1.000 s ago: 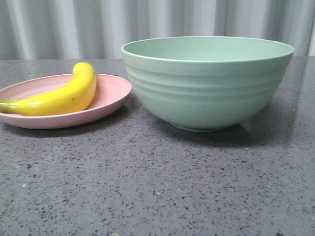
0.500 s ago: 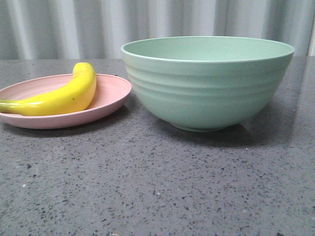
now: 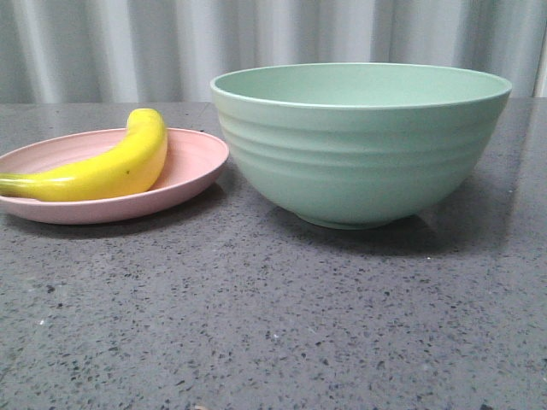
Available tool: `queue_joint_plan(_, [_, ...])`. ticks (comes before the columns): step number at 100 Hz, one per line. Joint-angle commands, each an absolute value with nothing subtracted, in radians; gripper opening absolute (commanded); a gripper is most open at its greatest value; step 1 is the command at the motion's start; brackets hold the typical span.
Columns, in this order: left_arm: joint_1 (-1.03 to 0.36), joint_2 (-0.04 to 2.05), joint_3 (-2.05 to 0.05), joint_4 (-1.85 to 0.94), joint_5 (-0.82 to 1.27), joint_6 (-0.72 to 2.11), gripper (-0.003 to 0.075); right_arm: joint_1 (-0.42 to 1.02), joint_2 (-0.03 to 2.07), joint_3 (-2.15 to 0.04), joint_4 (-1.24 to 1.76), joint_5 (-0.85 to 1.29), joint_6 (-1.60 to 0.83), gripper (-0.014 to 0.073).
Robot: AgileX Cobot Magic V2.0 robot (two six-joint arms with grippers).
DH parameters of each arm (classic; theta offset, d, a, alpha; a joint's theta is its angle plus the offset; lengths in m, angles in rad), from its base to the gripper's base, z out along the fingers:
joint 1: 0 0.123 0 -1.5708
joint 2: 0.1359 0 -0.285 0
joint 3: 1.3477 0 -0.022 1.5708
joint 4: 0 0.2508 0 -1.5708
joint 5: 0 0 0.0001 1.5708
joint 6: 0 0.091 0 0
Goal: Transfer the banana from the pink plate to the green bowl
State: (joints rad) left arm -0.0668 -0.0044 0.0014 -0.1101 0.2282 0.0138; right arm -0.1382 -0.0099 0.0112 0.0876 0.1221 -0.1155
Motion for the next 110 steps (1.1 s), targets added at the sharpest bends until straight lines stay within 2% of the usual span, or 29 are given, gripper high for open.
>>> queue_joint_plan(1, [-0.066, -0.030, 0.010, -0.111, 0.145, 0.011, -0.0020, -0.146, -0.034, 0.030, 0.077, 0.032, -0.112, -0.0071])
queue_joint_plan(69, [-0.066, -0.030, -0.003, -0.077, 0.021, 0.013, -0.0020, -0.146, -0.032, -0.019, 0.077, 0.000, -0.112, -0.0071])
queue_joint_plan(91, [-0.066, -0.008, -0.078, -0.077, 0.053, 0.013, -0.0020, -0.146, -0.015, -0.115, 0.077, 0.142, -0.112, -0.0071])
queue_joint_plan(110, [-0.066, 0.082, -0.200, -0.077, 0.084, 0.013, -0.0020, -0.146, 0.105, -0.247, 0.077, 0.326, -0.112, -0.0071])
